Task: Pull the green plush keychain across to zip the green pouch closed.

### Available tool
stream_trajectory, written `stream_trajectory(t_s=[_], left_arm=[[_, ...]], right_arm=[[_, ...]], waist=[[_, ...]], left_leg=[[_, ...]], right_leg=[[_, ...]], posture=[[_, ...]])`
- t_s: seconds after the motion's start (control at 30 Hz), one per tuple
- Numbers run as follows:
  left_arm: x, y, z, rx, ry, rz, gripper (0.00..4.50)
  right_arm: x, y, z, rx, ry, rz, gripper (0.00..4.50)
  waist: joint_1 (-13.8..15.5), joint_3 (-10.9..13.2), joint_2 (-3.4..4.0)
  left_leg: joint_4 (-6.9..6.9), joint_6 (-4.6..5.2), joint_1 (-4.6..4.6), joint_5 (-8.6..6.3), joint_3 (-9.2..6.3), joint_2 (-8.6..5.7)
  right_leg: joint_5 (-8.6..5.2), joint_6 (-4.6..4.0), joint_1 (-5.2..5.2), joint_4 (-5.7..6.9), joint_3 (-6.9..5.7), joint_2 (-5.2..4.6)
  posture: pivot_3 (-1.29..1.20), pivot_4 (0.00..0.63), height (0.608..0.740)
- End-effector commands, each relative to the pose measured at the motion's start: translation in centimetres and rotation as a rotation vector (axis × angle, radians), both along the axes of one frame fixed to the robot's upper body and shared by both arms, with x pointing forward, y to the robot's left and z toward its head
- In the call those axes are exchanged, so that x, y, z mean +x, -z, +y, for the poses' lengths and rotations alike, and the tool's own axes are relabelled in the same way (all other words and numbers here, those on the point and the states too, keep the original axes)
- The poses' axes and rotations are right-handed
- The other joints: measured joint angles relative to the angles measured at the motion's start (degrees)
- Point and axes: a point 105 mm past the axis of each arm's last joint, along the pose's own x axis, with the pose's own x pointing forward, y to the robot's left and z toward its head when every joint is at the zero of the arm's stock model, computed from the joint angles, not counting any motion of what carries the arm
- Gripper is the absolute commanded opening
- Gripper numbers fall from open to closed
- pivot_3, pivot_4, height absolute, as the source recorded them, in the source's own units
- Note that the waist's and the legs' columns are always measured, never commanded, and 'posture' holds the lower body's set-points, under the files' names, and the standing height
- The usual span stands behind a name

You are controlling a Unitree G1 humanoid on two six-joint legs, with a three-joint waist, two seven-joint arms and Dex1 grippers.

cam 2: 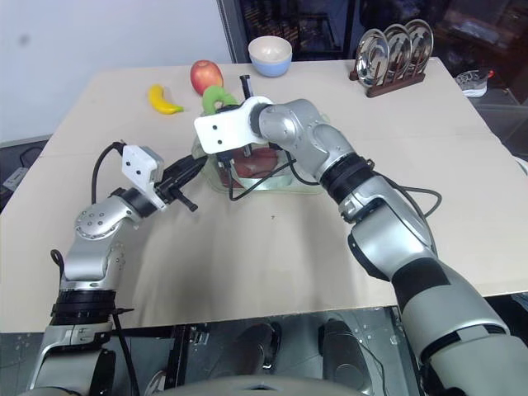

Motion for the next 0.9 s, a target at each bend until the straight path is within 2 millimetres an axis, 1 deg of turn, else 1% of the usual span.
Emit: stream_trajectory(t_s=[0.03,0.2,0.27,0.3,0.33,0.4,0.47,0.57,0.63,0.7,0.77,0.8,0.9], left_arm=[[0.2,0.6,0.8,0.014,-0.067,0.016,0.0],[0.2,1.9,1.6,-0.005,-0.14,0.056,0.0],[0.2,2.2,1.9,-0.013,-0.165,0.062,0.0],[0.2,2.3,2.2,-0.023,-0.184,0.064,0.0],[0.2,2.3,2.5,-0.038,-0.205,0.066,0.0],[0.3,2.5,3.3,-0.056,-0.251,0.068,0.0],[0.3,2.5,3.9,-0.085,-0.281,0.071,0.0],[0.2,2.6,4.6,-0.107,-0.315,0.075,0.0],[0.1,2.6,5.0,-0.133,-0.336,0.079,0.0],[0.0,2.7,5.2,-0.137,-0.341,0.081,0.0],[0.0,2.7,5.4,-0.144,-0.351,0.081,0.0],[0.0,2.7,5.4,-0.146,-0.353,0.082,0.0],[0.0,2.5,5.6,-0.153,-0.361,0.08,0.0]], right_arm=[[-0.7,-5.5,-0.7,0.184,0.007,-0.116,0.02],[-0.9,-9.3,-2.7,0.348,0.071,-0.181,0.02],[-0.9,-9.9,-3.4,0.391,0.095,-0.181,0.02],[-0.7,-10.1,-4.1,0.407,0.118,-0.184,0.02],[-0.4,-10.2,-5.0,0.425,0.145,-0.18,0.02],[0.7,-9.9,-7.4,0.468,0.228,-0.158,0.02],[1.9,-8.9,-10.0,0.481,0.32,-0.144,0.02],[3.7,-6.7,-15.0,0.522,0.493,-0.107,0.02],[4.9,-4.6,-18.2,0.527,0.61,-0.091,0.02],[5.8,-2.2,-20.6,0.529,0.702,-0.062,0.02],[6.4,0.5,-22.3,0.494,0.774,-0.035,0.02],[6.6,1.7,-22.8,0.473,0.794,-0.021,0.02],[6.4,6.0,-22.9,0.375,0.798,0.036,0.02]], waist=[[0.02,0.0,0.0],[-0.12,0.0,0.0],[-0.07,0.0,0.0],[-0.04,0.0,0.0],[0.0,0.0,0.0],[0.03,0.0,0.0],[0.12,-0.01,-0.01],[0.31,-0.02,-0.03],[0.24,-0.04,-0.02],[-0.13,-0.05,-0.02],[-0.35,-0.03,0.02],[-0.46,-0.05,0.04],[-0.91,-0.07,0.05]], left_leg=[[0.0,0.0,0.0,0.0,0.0,0.0],[0.0,0.0,0.01,0.0,0.02,0.01],[0.0,0.0,0.01,0.0,0.02,0.02],[-0.01,0.0,0.0,0.0,0.01,0.02],[-0.01,0.0,-0.01,0.0,0.02,0.01],[0.0,0.0,-0.02,0.0,0.03,0.01],[0.0,0.0,-0.02,0.0,0.02,0.0],[0.01,0.01,-0.02,0.0,0.02,-0.03],[0.0,0.01,-0.02,0.0,0.05,-0.04],[0.0,0.01,0.06,0.0,0.12,0.01],[-0.02,0.01,0.11,0.0,0.2,0.06],[-0.02,0.01,0.11,0.0,0.24,0.07],[-0.02,0.01,0.13,0.0,0.32,0.08]], right_leg=[[0.0,0.0,0.0,0.0,0.01,-0.01],[0.0,0.0,-0.02,0.03,0.04,0.0],[0.0,0.0,-0.03,0.03,0.04,0.0],[0.0,0.0,-0.03,0.02,0.03,0.0],[0.0,0.0,-0.04,0.02,0.04,-0.01],[0.0,0.0,-0.04,0.02,0.04,-0.02],[0.0,0.0,-0.03,0.01,0.03,-0.03],[0.0,0.0,0.01,0.0,0.02,-0.07],[0.0,0.0,0.01,-0.01,0.03,-0.08],[0.0,0.0,0.04,0.01,0.08,-0.05],[0.0,0.0,0.02,0.08,0.14,-0.02],[0.0,0.0,0.01,0.1,0.18,-0.01],[0.0,0.0,0.01,0.1,0.25,-0.01]], posture=[[0.0,0.15,0.74],[0.0,0.15,0.74],[0.0,0.15,0.74],[0.0,0.15,0.74],[0.0,0.15,0.74],[0.0,0.15,0.74],[0.0,0.15,0.74],[0.0,0.15,0.74],[0.0,0.15,0.74],[0.0,0.15,0.74],[0.0,0.15,0.74],[0.0,0.15,0.74],[0.0,0.15,0.74]])
